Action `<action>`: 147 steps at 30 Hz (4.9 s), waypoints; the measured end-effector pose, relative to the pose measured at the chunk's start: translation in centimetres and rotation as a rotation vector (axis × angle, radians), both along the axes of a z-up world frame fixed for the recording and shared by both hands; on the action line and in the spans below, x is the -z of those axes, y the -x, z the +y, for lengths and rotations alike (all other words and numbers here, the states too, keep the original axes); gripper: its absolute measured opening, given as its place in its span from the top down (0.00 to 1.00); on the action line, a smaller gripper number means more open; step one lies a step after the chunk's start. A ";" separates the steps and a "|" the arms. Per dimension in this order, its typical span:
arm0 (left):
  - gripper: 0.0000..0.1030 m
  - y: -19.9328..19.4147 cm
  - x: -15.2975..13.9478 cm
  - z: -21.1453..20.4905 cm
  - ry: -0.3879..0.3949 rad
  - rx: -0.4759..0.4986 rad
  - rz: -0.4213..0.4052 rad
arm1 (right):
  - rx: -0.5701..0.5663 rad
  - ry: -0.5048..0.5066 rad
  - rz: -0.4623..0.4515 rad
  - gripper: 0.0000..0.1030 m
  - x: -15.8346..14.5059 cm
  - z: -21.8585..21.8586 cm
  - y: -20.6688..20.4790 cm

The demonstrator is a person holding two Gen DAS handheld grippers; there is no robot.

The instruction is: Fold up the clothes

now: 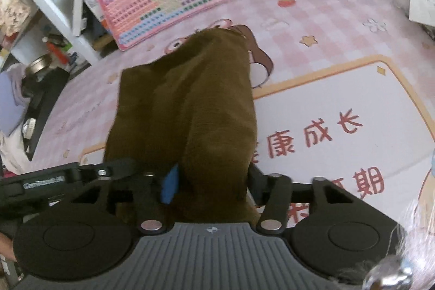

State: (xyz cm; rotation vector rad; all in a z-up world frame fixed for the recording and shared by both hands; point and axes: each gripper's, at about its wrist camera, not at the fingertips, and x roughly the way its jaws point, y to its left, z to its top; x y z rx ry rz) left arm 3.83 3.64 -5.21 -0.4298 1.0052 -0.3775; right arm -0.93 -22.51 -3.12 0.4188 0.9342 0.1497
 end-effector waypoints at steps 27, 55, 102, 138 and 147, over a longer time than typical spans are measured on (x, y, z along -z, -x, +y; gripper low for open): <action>0.69 3.6 -5.0 -3.4 -0.066 0.004 -0.192 | -0.103 0.000 -0.174 0.73 -4.1 0.6 2.0; 0.69 3.6 -7.4 -13.3 -0.183 -0.075 -0.221 | -0.189 -0.100 -0.230 0.73 -4.6 -9.1 0.6; 0.69 -2.9 -8.8 -7.2 -0.120 -0.058 -0.274 | -0.191 -0.071 -0.310 0.73 -7.2 -4.1 -5.5; 0.60 -19.6 0.4 7.3 -0.036 -0.061 -0.156 | -0.107 -0.165 -0.132 0.56 2.9 8.5 -23.6; 0.47 -16.7 -2.9 6.4 -0.136 -0.106 -0.231 | -0.104 -0.037 -0.184 0.35 0.2 9.0 -21.6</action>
